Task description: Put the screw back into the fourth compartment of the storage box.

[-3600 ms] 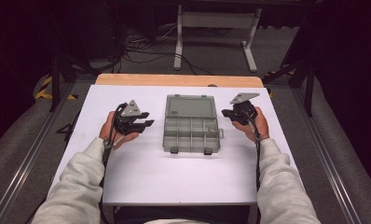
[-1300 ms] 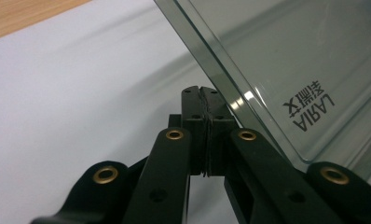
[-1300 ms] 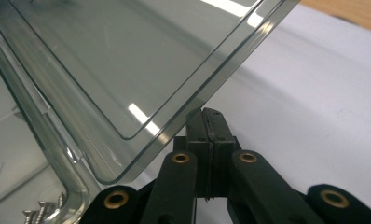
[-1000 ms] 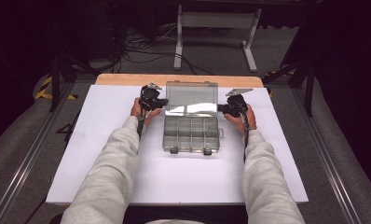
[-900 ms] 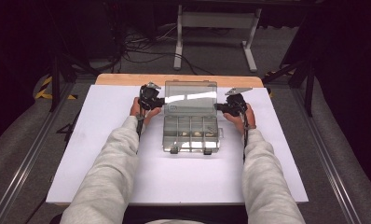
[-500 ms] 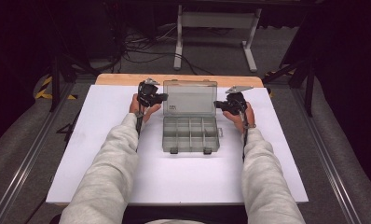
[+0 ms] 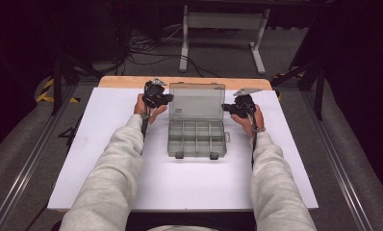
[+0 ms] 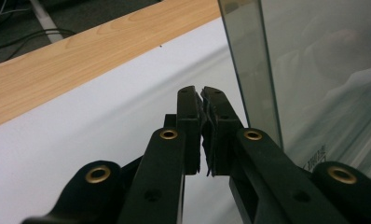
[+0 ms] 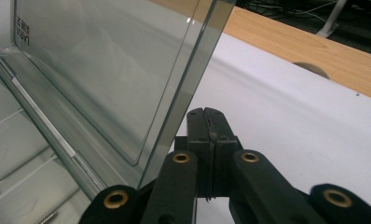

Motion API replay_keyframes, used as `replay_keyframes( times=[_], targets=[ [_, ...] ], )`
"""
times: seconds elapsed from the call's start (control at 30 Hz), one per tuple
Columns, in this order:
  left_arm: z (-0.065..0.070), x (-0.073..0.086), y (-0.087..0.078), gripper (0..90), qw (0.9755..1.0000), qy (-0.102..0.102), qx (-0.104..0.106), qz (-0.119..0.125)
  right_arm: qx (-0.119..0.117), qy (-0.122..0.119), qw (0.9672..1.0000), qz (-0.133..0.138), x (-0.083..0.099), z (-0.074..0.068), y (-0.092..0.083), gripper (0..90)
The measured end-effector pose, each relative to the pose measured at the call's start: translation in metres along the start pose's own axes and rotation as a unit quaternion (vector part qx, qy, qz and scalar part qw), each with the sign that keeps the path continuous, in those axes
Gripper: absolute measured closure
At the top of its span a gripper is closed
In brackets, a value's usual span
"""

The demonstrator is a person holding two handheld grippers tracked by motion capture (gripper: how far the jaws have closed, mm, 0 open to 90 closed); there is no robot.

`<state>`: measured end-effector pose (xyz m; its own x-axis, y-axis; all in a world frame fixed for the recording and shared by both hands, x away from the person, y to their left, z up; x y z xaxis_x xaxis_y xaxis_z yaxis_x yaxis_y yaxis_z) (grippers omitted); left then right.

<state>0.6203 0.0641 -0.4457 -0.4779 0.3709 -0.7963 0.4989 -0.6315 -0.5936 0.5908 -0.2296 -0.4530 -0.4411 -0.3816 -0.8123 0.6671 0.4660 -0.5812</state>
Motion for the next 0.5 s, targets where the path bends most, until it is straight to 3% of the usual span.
replay_keyframes(
  times=[0.13, 0.5],
  targets=[
    [0.001, -0.002, -0.001, 85.4, 1.0000, -0.005, 0.001, 0.002, 0.002, -0.002, 1.0000, -0.001, -0.001, -0.001, -0.001, 90.0],
    [0.007, -0.009, -0.006, 85.3, 1.0000, 0.006, 0.003, 0.001, 0.001, 0.003, 1.0000, 0.008, -0.005, 0.001, -0.012, 90.0]
  ],
)
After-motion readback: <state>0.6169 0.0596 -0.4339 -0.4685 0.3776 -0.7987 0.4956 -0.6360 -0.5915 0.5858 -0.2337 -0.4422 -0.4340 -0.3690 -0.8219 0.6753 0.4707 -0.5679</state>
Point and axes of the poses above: each handheld gripper's, and its own axes: y roughly forward along the jaws, x roughly out of its underside, z roughly to its right, the point moved 5 cm from there along y, roughly forward along the jaws, and after that the axes turned 6 degrees about x, right-handed, at the moved point
